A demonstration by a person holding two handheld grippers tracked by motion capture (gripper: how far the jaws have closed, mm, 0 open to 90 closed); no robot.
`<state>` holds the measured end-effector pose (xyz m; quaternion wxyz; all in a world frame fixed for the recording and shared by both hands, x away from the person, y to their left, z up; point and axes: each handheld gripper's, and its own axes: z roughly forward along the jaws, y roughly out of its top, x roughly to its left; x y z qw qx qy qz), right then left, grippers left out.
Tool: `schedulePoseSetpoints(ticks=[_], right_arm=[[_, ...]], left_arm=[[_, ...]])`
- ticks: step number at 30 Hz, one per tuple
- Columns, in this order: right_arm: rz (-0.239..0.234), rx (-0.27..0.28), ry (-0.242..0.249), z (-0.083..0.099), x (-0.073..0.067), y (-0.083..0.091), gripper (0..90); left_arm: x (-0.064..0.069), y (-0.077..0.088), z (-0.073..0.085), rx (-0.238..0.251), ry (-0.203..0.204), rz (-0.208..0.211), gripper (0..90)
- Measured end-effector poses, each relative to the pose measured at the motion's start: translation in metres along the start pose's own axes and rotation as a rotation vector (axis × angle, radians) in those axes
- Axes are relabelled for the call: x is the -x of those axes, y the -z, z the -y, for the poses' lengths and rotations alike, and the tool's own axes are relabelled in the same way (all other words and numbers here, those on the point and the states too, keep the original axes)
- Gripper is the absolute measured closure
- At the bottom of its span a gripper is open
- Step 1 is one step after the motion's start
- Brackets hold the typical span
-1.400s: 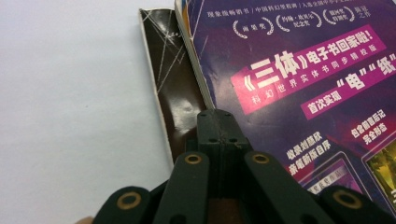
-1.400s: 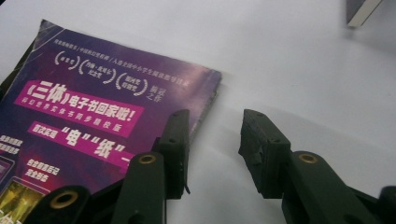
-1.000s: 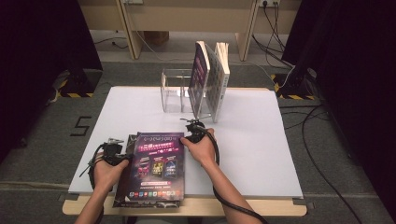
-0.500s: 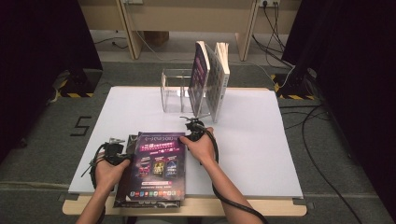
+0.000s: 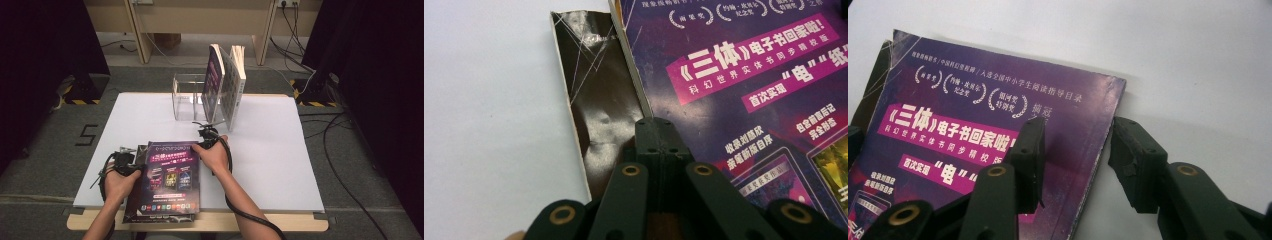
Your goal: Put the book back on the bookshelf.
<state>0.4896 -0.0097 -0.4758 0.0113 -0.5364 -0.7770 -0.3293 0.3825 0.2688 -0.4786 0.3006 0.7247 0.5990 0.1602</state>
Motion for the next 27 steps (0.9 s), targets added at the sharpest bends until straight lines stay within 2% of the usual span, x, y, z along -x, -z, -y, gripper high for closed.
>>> schedulePoseSetpoints(ticks=[2, 3, 6, 9, 13, 17, 21, 24, 27], right_arm=[[-0.014, 0.003, -0.014, 0.0008, 0.0022, 0.0008, 60.4], [-0.021, 0.014, 0.002, 0.0012, 0.0044, 0.0005, 61.0], [-0.035, 0.014, -0.017, 0.0018, 0.0057, 0.0015, 62.3], [-0.041, 0.008, -0.039, 0.0015, 0.0066, 0.0024, 63.8], [-0.044, 0.007, -0.040, 0.0019, 0.0071, 0.0030, 65.0], [-0.036, -0.011, -0.060, 0.0009, 0.0059, 0.0040, 65.9], [-0.044, -0.016, -0.068, -0.0013, 0.0084, 0.0029, 66.5], [-0.046, 0.011, -0.076, -0.0039, 0.0107, -0.0003, 65.1], [-0.059, -0.002, -0.116, -0.0058, 0.0105, -0.0006, 61.5]], left_arm=[[-0.0003, -0.0002, -0.0003, -0.001, 0.003, 0.003, 89.7], [-0.0005, -0.0004, -0.0003, 0.001, 0.007, 0.005, 89.7], [-0.0005, -0.0006, -0.0008, 0.000, 0.013, 0.008, 89.7], [-0.0003, -0.0007, -0.0019, -0.008, 0.008, 0.005, 89.7], [-0.0001, -0.0010, -0.0027, -0.012, 0.009, 0.004, 89.7], [0.0006, -0.0014, -0.0031, -0.011, 0.011, 0.000, 89.7], [-0.0002, -0.0030, -0.0039, -0.003, 0.021, 0.017, 89.7], [0.0006, -0.0038, -0.0048, -0.004, 0.026, 0.022, 89.7], [0.0019, -0.0042, -0.0055, -0.007, 0.015, 0.009, 89.6]])
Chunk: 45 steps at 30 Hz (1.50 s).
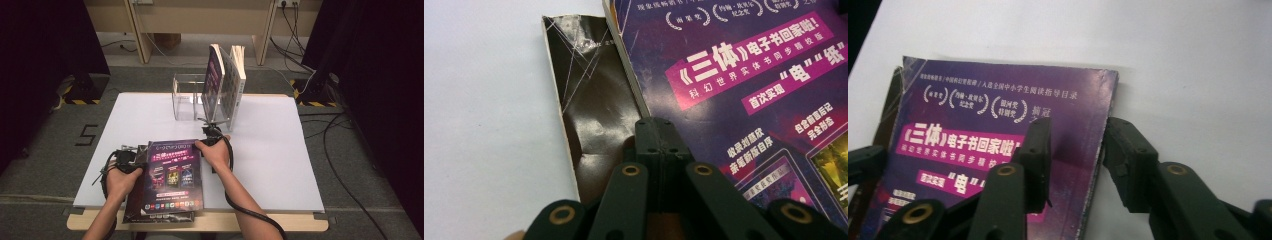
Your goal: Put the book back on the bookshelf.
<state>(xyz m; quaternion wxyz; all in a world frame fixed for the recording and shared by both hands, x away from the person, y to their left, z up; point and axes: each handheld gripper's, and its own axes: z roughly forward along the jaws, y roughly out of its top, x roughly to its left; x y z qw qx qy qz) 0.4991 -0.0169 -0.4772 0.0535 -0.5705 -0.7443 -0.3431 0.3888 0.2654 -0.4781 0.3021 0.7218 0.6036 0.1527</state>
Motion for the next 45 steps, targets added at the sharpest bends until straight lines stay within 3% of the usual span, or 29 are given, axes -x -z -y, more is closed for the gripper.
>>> schedulePoseSetpoints(ticks=[4, 8, 18, 23, 24, 26, 27, 32, 37, 42, 45], right_arm=[[0.009, 0.009, -0.005, 0.001, 0.000, 0.000, 65.4], [-0.027, 0.004, -0.048, 0.001, 0.007, 0.001, 69.1], [-0.027, 0.004, -0.027, 0.004, 0.006, 0.007, 74.1], [-0.037, -0.001, -0.024, 0.004, 0.009, 0.005, 69.7], [-0.040, 0.018, -0.012, 0.003, 0.010, 0.003, 67.1], [-0.038, 0.013, -0.021, 0.000, 0.009, 0.001, 64.5], [-0.037, 0.032, 0.002, -0.001, 0.009, 0.000, 61.6], [-0.027, 0.056, 0.025, -0.009, 0.009, -0.004, 58.6], [-0.036, 0.044, -0.004, -0.014, 0.011, -0.006, 58.0], [-0.090, 0.046, -0.039, -0.016, 0.019, -0.007, 58.1], [-0.075, 0.048, -0.043, -0.016, 0.018, -0.007, 61.1]], left_arm=[[0.001, 0.000, -0.001, -0.004, -0.006, -0.007, 89.7], [0.002, -0.001, -0.002, -0.008, -0.010, -0.013, 89.7], [0.002, -0.001, -0.003, -0.014, -0.014, -0.015, 89.7], [0.001, -0.002, -0.003, -0.007, -0.010, -0.002, 89.6], [0.001, -0.002, -0.004, -0.008, -0.012, 0.000, 89.6], [0.003, -0.003, -0.004, -0.005, -0.021, -0.013, 89.4], [0.004, -0.003, -0.004, -0.001, -0.021, -0.015, 89.4], [0.002, -0.004, -0.005, 0.004, -0.012, -0.008, 89.0], [0.002, -0.005, -0.006, 0.000, -0.014, -0.013, 88.9], [0.003, -0.006, -0.007, -0.002, -0.018, -0.020, 89.1], [0.004, -0.006, -0.009, -0.007, -0.022, -0.026, 89.5]])
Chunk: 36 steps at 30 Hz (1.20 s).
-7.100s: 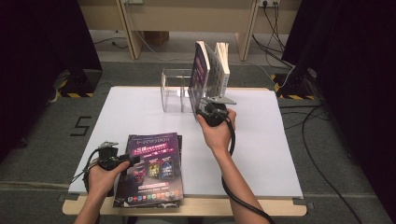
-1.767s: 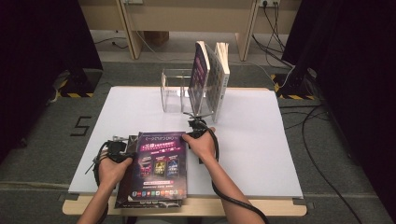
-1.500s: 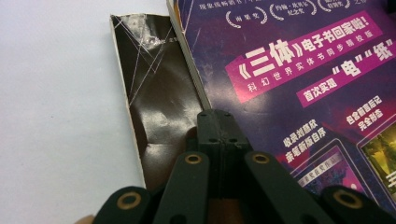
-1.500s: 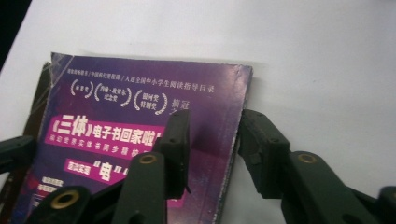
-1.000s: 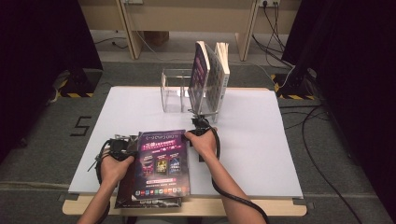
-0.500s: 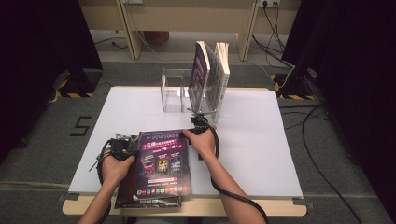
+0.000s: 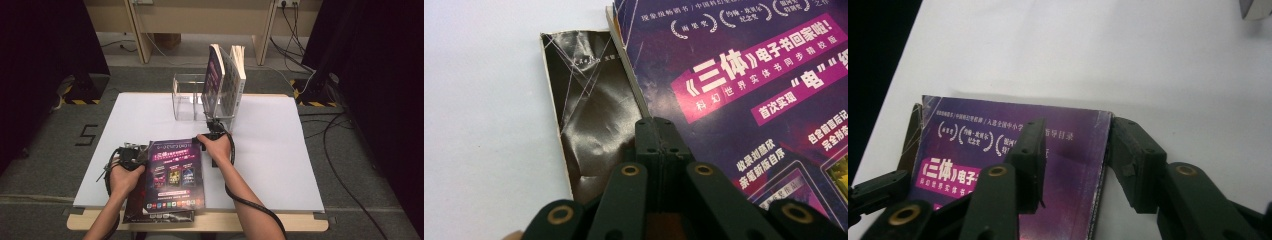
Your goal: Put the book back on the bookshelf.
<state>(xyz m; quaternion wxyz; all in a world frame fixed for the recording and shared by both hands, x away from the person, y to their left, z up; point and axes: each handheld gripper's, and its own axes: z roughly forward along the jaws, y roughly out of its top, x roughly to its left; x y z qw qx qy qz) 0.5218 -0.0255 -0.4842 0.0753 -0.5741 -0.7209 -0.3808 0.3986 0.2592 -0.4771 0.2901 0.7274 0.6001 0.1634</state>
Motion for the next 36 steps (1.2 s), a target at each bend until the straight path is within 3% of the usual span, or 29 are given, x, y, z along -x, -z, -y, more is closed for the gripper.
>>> schedulePoseSetpoints(ticks=[2, 7, 18, 20, 27, 32, 33, 36], right_arm=[[0.021, -0.008, -0.016, 0.000, -0.001, 0.000, 66.7], [0.000, -0.033, -0.047, -0.001, 0.003, 0.003, 70.2], [-0.005, -0.059, -0.011, -0.001, -0.001, 0.012, 74.2], [-0.008, -0.057, 0.005, 0.000, -0.001, 0.013, 74.4], [-0.017, -0.083, -0.036, 0.006, 0.004, 0.009, 71.1], [-0.003, -0.060, 0.000, 0.006, 0.000, 0.007, 65.6], [-0.005, -0.061, -0.002, 0.006, -0.001, 0.007, 64.4], [-0.027, -0.057, -0.074, 0.003, 0.002, 0.005, 65.4]], left_arm=[[0.001, 0.000, -0.001, -0.004, -0.003, -0.004, 89.6], [-0.001, -0.001, -0.002, -0.010, 0.006, 0.007, 89.6], [0.000, -0.001, -0.002, -0.010, 0.003, 0.003, 89.6], [0.000, -0.001, -0.002, -0.011, 0.002, -0.001, 89.6], [0.000, -0.001, -0.002, -0.007, 0.006, -0.001, 89.6], [0.000, -0.002, -0.003, -0.002, 0.011, 0.004, 89.6], [0.001, -0.002, -0.003, -0.001, 0.008, 0.001, 89.6], [0.001, -0.002, -0.003, -0.002, 0.009, 0.000, 89.6]])
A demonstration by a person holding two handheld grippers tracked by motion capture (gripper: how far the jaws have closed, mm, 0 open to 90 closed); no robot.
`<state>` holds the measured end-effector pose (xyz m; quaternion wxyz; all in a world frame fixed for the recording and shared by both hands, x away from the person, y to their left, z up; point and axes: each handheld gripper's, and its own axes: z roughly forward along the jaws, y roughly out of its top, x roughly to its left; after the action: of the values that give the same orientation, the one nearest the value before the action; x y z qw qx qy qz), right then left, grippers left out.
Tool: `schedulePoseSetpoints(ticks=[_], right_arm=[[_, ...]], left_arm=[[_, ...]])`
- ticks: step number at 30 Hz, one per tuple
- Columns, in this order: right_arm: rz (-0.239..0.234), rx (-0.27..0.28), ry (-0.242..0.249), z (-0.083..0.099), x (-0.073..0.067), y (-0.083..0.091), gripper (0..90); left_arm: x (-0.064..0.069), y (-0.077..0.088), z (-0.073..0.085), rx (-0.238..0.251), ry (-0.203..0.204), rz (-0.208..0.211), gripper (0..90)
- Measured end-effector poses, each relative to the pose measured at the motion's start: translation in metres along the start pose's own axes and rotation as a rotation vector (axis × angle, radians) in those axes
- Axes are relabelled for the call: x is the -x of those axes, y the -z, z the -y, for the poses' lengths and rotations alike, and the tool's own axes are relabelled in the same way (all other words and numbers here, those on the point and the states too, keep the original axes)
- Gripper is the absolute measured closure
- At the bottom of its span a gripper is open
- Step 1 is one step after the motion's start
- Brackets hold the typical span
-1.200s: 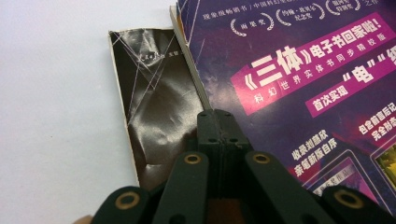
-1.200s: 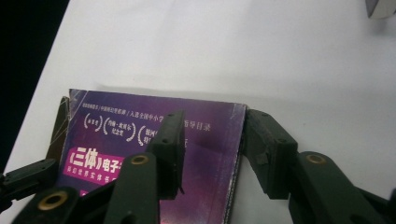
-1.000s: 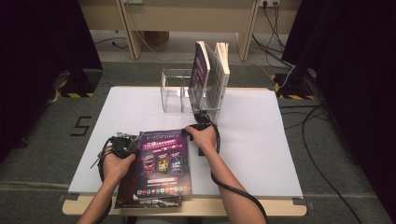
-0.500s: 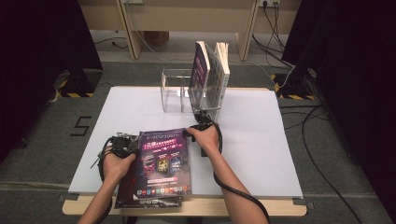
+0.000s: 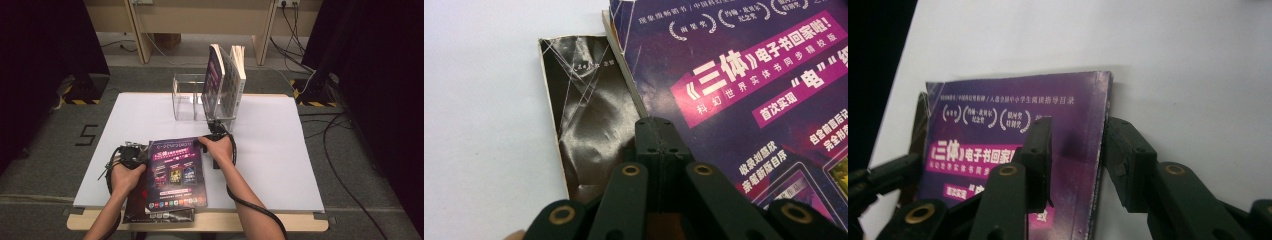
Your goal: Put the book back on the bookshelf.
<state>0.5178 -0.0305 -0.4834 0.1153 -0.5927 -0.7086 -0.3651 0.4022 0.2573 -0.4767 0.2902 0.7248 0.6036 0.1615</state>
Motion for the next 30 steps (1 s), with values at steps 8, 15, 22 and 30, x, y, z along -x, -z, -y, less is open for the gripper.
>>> schedulePoseSetpoints(ticks=[8, 15, 22, 30], right_arm=[[-0.037, -0.012, -0.025, 0.004, 0.002, -0.001, 68.4], [0.035, -0.018, 0.074, 0.002, -0.010, 0.007, 75.6], [0.017, -0.020, 0.082, 0.002, -0.013, 0.014, 82.2], [-0.035, 0.006, 0.098, 0.000, -0.022, 0.025, 84.9]], left_arm=[[0.000, 0.000, 0.000, -0.002, -0.005, -0.002, 89.6], [0.004, 0.000, 0.000, 0.003, -0.025, -0.023, 89.6], [0.004, -0.001, -0.001, -0.001, -0.029, -0.021, 89.6], [0.002, 0.000, 0.003, 0.017, -0.026, -0.009, 88.7]])
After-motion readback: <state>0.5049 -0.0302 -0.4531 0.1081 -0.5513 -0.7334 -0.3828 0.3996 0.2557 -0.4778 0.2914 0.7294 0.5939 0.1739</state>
